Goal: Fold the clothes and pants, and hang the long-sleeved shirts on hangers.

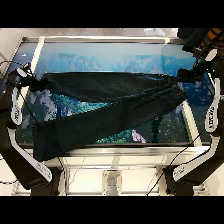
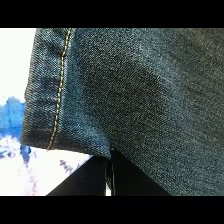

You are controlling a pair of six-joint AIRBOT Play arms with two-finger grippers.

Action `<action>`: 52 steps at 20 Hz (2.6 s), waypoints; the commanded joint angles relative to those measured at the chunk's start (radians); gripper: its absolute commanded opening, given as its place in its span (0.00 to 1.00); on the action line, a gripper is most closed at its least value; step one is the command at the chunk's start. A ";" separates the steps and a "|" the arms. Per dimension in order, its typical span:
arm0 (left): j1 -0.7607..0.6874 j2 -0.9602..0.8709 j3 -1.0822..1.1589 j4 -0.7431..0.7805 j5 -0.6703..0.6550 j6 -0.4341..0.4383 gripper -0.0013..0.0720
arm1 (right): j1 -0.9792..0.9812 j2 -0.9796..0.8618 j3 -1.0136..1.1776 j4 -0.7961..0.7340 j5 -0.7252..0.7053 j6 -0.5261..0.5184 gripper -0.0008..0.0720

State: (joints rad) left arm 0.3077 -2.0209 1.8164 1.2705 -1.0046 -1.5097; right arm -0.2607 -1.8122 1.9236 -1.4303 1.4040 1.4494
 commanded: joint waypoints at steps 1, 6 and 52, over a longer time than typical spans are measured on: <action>-0.015 0.039 0.002 0.016 -0.020 -0.002 0.03 | 0.006 0.000 0.000 0.022 0.020 -0.003 0.34; -0.002 0.221 0.011 0.087 -0.153 -0.025 0.03 | 0.059 0.000 0.000 0.021 0.033 -0.005 0.34; 0.249 0.752 -0.970 0.308 -0.036 0.137 0.61 | 0.099 0.432 -0.333 -0.067 0.118 -0.081 0.03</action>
State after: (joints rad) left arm 0.5552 -1.2709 0.8539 1.5665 -1.1435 -1.3720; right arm -0.1616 -1.4895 1.6920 -1.4845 1.5776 1.3758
